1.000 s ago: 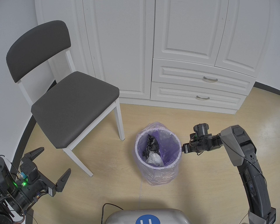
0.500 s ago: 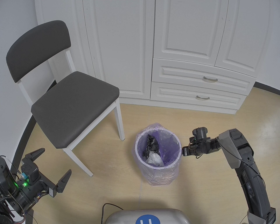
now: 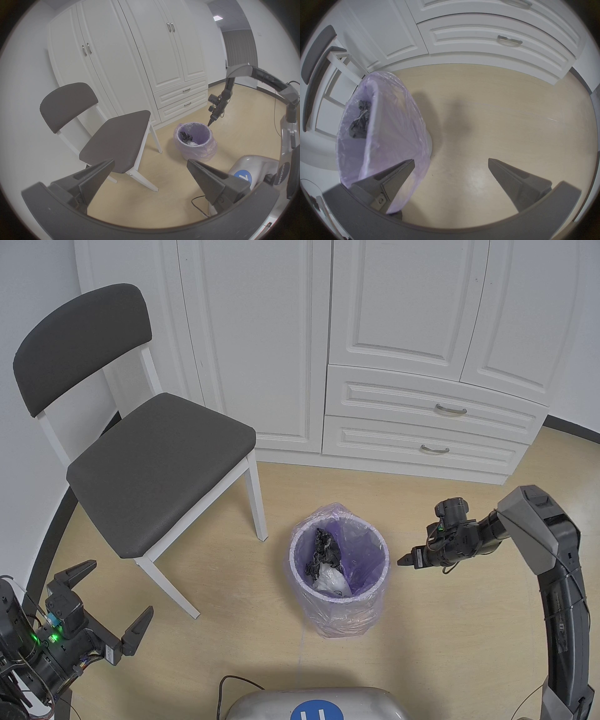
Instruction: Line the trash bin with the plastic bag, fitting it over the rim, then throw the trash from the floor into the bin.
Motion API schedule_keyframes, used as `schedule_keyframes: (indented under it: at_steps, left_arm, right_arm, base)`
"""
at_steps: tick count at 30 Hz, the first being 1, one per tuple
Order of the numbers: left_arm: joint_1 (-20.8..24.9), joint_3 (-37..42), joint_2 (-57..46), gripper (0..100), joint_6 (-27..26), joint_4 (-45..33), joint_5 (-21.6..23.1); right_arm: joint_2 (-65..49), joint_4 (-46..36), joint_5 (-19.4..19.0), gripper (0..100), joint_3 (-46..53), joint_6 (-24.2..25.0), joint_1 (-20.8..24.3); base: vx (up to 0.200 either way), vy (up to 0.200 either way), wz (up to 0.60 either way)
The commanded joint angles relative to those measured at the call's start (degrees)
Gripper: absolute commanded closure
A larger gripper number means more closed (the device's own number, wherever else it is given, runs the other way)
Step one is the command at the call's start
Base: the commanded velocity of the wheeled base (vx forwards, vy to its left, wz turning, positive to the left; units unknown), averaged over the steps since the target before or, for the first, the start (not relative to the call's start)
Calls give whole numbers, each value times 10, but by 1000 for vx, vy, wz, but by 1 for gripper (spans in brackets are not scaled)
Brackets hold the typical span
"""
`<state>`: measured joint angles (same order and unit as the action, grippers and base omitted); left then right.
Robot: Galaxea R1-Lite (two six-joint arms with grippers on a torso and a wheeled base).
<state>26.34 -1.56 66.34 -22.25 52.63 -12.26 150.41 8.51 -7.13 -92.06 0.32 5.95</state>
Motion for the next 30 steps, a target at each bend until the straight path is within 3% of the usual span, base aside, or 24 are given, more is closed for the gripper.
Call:
schedule_keyframes:
  at_steps: [1,10,18,22,30]
  left_arm:
    - [-1,9,6,0,2,0,-1]
    - [5,13,5,0,104,0,-1]
    - [-2,-55,-6,0,229,-1,-2]
    - [-20,-111,-29,0,237,-4,-4]
    - [-94,-149,-92,0,246,-13,4]
  right_arm:
    - [-165,94,2,0,193,-15,-23]
    - [-331,281,17,0,457,-17,-58]
    - [-505,519,34,0,689,-15,-110]
    - [-585,607,39,0,742,-12,-121]
    - [-732,636,103,0,764,-7,-110]
  base:
    - [0,0,0]
    - [0,0,0]
    - [0,0,0]
    - [0,0,0]
    - [0,0,0]
